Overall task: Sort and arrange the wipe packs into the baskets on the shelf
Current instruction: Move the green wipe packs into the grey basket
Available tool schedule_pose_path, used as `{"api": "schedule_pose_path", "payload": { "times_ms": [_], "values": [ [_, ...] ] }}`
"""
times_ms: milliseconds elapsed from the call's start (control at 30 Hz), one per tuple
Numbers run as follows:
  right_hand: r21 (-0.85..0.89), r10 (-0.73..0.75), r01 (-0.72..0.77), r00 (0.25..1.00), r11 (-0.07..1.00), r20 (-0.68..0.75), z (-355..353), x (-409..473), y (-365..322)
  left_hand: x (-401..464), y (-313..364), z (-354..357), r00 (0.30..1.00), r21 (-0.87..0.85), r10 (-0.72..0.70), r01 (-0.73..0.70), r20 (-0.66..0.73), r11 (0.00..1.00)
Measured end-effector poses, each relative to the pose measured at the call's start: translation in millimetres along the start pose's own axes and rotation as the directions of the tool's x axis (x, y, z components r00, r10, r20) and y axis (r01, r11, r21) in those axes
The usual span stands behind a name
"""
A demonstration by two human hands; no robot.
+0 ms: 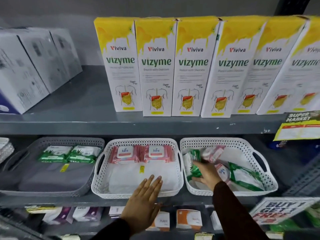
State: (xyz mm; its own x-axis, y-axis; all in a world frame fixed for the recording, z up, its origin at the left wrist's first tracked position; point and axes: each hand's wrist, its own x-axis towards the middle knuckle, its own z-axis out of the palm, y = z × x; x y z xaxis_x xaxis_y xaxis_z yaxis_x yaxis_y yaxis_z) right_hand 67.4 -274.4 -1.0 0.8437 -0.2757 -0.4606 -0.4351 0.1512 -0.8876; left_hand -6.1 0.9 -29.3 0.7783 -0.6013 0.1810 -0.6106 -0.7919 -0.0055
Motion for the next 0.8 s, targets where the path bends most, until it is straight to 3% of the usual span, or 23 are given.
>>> {"api": "schedule_pose_path", "payload": {
  "times_ms": [100, 233, 367, 467, 567, 733, 800],
  "values": [
    [-0.050, -0.077, 0.073, 0.993, 0.996, -0.090, 1, -1, 8, -5, -7, 3, 1.000, -0.029, 0.012, -0.012, 0.003, 1.000],
    [0.108, -0.135, 0.159, 0.970, 0.981, -0.201, 4, -9, 2, -20, -29, -2, 1.000, -0.033, -0.001, 0.001, 0.003, 0.999],
    [0.003, -0.298, 0.312, 0.909, 0.950, -0.293, 29, -32, -24, -45, -71, -10, 0.997, -0.076, -0.067, 0.064, -0.047, 0.995],
    [0.099, -0.401, 0.420, 0.901, 0.902, -0.163, 89, -56, -42, -78, -118, -25, 0.973, -0.083, -0.204, 0.196, -0.108, 0.977],
    [0.155, -0.459, 0.446, 0.887, 0.881, 0.055, 173, -75, -46, -112, -170, -36, 0.945, -0.052, -0.306, 0.301, -0.120, 0.952],
    [0.076, -0.314, 0.309, 0.870, 0.948, 0.380, 313, -101, -13, -162, -233, -39, 0.912, -0.036, -0.406, 0.404, -0.064, 0.914],
    [-0.003, -0.246, 0.276, 0.860, 0.961, 0.446, 355, -105, 0, -178, -249, -39, 0.903, -0.057, -0.424, 0.421, -0.060, 0.905]
  ]
}}
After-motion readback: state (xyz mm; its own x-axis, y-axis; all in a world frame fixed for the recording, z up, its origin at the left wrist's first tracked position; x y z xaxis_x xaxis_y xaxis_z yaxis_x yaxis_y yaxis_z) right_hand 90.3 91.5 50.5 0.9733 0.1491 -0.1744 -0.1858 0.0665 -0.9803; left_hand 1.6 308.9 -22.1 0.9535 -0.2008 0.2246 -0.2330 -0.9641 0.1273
